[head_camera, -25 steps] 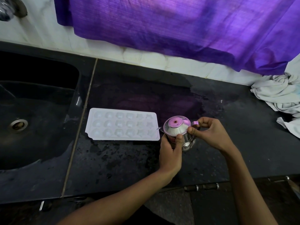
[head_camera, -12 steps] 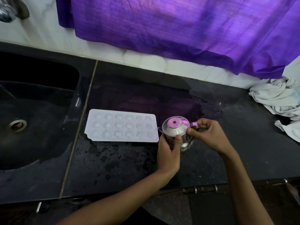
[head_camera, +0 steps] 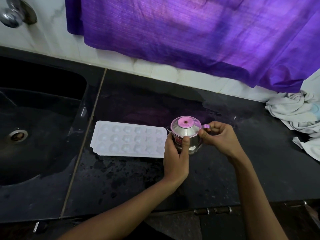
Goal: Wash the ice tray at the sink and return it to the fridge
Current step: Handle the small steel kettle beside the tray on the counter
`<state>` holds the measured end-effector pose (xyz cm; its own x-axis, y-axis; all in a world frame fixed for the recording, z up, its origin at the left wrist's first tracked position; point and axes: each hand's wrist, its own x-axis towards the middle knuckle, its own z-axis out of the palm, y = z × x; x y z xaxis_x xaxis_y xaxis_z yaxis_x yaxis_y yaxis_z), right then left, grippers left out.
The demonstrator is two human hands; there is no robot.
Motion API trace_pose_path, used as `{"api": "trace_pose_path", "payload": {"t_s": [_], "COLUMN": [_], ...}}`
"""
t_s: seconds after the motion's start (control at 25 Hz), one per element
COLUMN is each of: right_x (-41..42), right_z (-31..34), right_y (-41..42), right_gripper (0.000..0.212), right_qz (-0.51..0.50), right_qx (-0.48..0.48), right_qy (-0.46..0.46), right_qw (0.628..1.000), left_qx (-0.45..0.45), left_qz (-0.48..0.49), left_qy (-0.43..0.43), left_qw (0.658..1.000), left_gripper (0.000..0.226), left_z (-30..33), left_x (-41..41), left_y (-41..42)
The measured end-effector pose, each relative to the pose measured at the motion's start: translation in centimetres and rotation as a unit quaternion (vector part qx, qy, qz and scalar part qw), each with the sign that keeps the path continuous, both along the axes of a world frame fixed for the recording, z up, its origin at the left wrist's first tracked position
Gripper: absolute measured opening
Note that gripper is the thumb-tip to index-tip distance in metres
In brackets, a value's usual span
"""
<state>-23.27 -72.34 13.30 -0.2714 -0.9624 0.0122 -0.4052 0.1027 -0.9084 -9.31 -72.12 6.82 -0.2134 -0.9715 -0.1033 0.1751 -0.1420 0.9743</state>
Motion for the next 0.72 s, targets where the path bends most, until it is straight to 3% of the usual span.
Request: {"api": "trace_pose_path", "payload": {"t_s": [0.16, 0.36, 0.72], "right_x": [0.5, 0.9, 1.4], "right_z": [0.3, 0.2, 0.5], "right_y": [-1.9, -3.9, -5.1], "right_gripper": [0.026, 0.028, 0.041], "right_qz": [0.017, 0.028, 0.02], "right_qx": [0.009, 0.026, 0.056], "right_qy": [0.024, 0.062, 0.088], "right_qw": [1.0, 0.997, 0.994], "left_qx": [0.024, 0.058, 0.082], "left_qz": [0.001, 0.009, 0.003], "left_qy": [0.003, -0.008, -0.025], "left_qw": [1.0, 0.998, 0.996], "left_gripper": [0.068, 0.049, 0.05], "left_z": [0.4, 0.4, 0.1], "left_x": [0.3, 0.7, 0.8], "left_y": [-1.3, -2.7, -3.9]}}
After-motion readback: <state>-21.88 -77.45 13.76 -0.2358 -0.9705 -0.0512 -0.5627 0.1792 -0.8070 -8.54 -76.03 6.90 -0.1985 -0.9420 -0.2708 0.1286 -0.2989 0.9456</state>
